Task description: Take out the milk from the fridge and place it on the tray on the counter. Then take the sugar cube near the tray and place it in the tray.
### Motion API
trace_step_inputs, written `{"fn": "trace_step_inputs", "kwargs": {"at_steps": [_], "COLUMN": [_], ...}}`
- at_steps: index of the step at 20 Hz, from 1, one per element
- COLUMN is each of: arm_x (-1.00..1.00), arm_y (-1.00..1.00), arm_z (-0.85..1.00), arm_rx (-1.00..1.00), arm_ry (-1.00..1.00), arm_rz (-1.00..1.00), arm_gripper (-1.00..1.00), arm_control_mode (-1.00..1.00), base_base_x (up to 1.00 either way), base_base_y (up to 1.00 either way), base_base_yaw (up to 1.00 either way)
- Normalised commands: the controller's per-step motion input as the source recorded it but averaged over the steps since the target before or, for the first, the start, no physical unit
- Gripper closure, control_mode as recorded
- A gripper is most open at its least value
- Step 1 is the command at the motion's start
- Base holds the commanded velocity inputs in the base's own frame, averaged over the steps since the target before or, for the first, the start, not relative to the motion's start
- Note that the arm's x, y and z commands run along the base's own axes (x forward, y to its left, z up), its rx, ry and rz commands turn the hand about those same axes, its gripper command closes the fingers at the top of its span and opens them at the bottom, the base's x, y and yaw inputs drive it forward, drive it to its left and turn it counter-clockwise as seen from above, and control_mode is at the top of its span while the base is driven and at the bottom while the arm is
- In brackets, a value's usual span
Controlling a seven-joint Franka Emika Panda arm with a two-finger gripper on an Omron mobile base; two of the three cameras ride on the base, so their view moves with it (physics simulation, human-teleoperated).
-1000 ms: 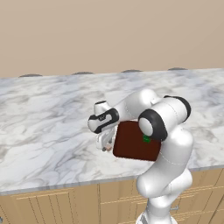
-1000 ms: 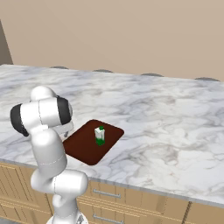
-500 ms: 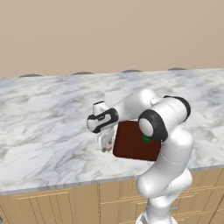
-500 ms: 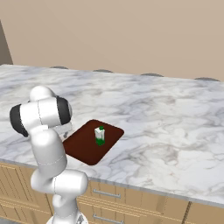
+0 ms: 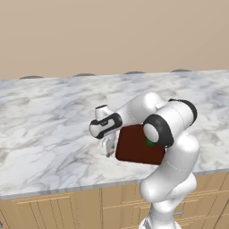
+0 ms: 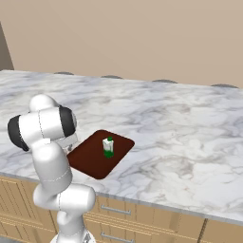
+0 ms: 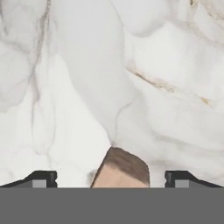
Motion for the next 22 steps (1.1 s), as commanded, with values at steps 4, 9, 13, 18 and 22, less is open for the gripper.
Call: {"fn": "trace_step_inputs", "kwargs": {"at_steps": [4, 9, 13, 18, 22], "arm_x": [0.21, 0.02, -0.11, -0.21, -0.50], "arm_y": [0.00, 0.03, 0.01, 0.10, 0.02], "arm_z": [-0.16, -0.31, -0.26, -0.15, 0.12], "arm_rx": [0.02, 0.03, 0.01, 0.00, 0.02], "arm_ry": [0.00, 0.00, 0.00, 0.00, 0.00], "arm_rz": [0.08, 0.07, 0.05, 0.03, 0.02], "arm_gripper": [-1.00, 1.00, 1.00, 1.00, 1.00], "arm_control_mode": [-1.00, -1.00, -1.00, -1.00, -1.00], "base_base_x": [0.00, 0.00, 0.00, 0.00, 0.00], "base_base_y": [0.00, 0.00, 0.00, 0.00, 0.00], "base_base_yaw": [0.00, 0.00, 0.00, 0.00, 0.00]}}
